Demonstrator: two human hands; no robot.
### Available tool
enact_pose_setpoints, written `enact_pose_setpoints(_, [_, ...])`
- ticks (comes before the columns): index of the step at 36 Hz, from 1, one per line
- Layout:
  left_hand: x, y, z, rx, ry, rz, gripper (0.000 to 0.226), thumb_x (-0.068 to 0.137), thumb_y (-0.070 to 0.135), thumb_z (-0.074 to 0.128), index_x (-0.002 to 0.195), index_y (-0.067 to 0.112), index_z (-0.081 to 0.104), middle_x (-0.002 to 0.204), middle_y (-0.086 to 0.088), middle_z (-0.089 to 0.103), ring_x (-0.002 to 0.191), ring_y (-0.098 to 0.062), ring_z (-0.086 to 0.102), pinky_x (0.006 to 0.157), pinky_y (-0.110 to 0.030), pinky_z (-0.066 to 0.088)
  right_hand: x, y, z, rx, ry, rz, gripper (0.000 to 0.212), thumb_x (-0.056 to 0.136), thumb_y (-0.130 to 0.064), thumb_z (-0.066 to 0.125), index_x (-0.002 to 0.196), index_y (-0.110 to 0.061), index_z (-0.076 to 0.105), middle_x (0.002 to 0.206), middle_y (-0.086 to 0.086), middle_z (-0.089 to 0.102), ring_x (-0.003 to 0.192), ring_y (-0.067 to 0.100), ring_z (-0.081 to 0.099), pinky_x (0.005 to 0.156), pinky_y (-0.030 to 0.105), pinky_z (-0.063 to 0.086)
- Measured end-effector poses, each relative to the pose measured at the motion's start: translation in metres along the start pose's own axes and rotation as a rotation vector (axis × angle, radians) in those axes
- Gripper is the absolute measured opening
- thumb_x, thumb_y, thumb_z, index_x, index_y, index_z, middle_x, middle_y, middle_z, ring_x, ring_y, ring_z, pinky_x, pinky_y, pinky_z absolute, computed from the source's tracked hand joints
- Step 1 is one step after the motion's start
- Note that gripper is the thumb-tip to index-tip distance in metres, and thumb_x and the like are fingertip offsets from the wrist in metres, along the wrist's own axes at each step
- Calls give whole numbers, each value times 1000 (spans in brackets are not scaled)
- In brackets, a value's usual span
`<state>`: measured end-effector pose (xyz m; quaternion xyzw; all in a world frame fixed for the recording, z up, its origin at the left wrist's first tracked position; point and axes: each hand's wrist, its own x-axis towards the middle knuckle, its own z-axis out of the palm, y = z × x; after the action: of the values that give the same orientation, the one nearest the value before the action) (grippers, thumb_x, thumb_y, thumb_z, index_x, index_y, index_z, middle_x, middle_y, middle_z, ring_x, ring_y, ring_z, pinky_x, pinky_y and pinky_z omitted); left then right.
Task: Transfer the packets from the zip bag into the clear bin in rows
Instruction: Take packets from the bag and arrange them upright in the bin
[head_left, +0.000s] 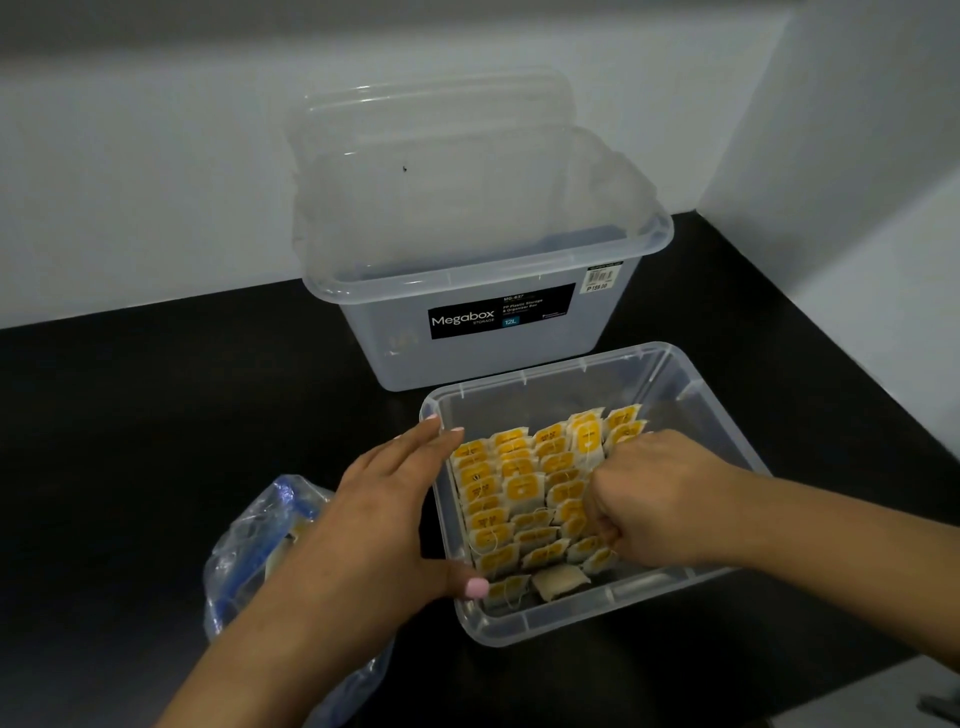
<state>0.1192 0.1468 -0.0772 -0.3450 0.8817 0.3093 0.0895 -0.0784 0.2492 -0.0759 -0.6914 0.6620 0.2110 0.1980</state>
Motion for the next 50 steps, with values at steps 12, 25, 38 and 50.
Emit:
enact_pose_setpoints(12, [0,0,0,-20,-18,-3,106,69,46,75,144,47,-1,152,27,-8,142,-5,-3,116,-30,12,2,-1,-2,99,-27,24,13,89,-33,59,97,-27,67,96,-12,64,93,6,56,87,26,49])
enact_pose_setpoints(25, [-2,0,4,-11,-17,1,104,71,48,73,143,47,-2,152,28,-11,142,-4,-4,116,-32,12,1,-7,-9,232,-265,-94,25,99,-34,45,117,-29,61,108,-10,60,101,7,54,87,25,45])
enact_pose_setpoints(38, [-3,2,7,-14,-17,6,101,74,47,71,144,46,-1,154,25,-10,143,-6,-4,117,-33,11,7,-3,6,441,-380,-52,42,96,-58,22,109,-36,55,79,-19,41,71,-3,40,69,18,35])
enact_pose_setpoints(50, [-2,2,7,-8,-31,3,100,74,47,70,144,46,-2,153,25,-10,143,-6,-4,117,-34,10,5,2,18,746,-267,56,41,96,-52,31,108,-26,61,107,-6,66,103,12,58,96,32,46])
